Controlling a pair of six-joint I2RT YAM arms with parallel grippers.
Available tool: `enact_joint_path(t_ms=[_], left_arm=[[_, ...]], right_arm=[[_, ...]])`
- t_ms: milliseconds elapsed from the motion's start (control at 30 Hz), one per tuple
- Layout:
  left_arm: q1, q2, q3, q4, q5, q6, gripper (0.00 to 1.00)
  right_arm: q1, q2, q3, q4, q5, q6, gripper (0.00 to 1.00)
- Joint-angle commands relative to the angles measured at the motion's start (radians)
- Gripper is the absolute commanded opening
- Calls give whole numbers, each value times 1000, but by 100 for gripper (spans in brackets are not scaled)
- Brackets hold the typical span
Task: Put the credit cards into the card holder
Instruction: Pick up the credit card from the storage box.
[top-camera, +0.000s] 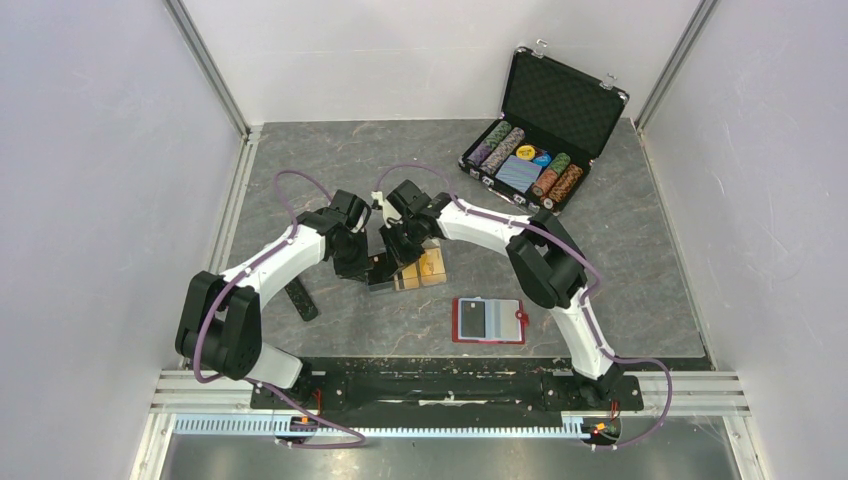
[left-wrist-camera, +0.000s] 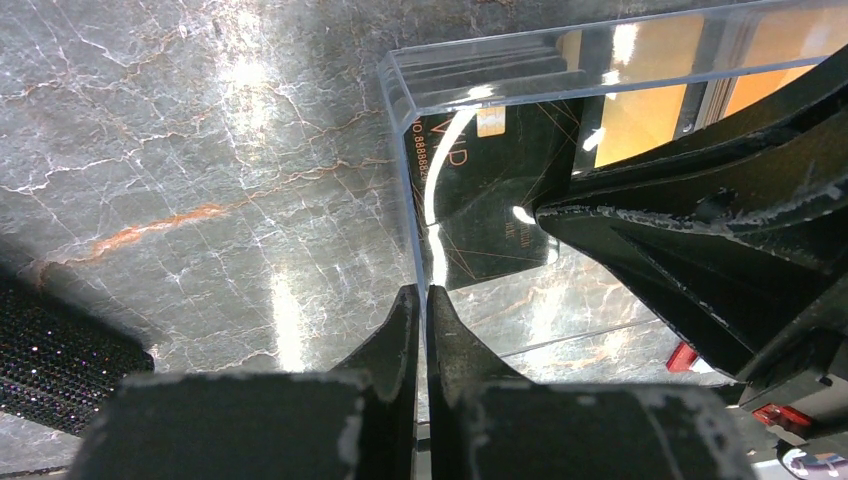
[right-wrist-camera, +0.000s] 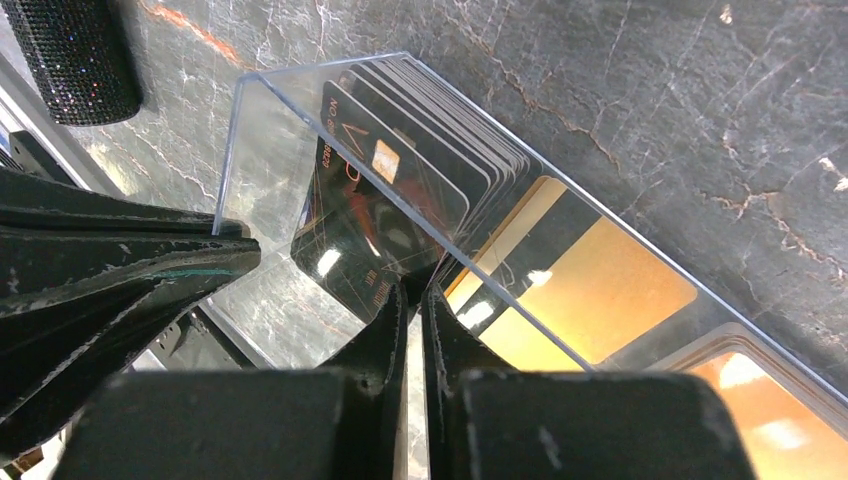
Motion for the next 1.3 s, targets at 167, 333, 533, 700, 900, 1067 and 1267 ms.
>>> enact_joint_path(t_ms=[167, 333, 533, 700, 900, 1067, 1267], left_arm=[[-18, 44, -59, 23, 19, 46, 2], [-20, 44, -60, 23, 17, 47, 2], [-20, 42, -61, 22, 16, 46, 2], [-23, 42, -63, 27, 19, 41, 2], [-26, 17, -51, 28, 22, 39, 2], [-25, -42, -5, 19, 28, 33, 13], [-25, -54, 48, -13, 18, 39, 17]], right_arm=[[-11, -30, -57, -61, 154, -74, 13], [-12, -33, -51, -65, 146, -82, 14], [-14, -35, -45, -58, 112, -73, 12], [-31, -85, -79, -38, 112, -57, 24], [-42, -136, -116, -7, 85, -42, 40], [-52, -161, -133, 19, 69, -28, 51], [-54, -158, -159, 64, 22, 5, 62]])
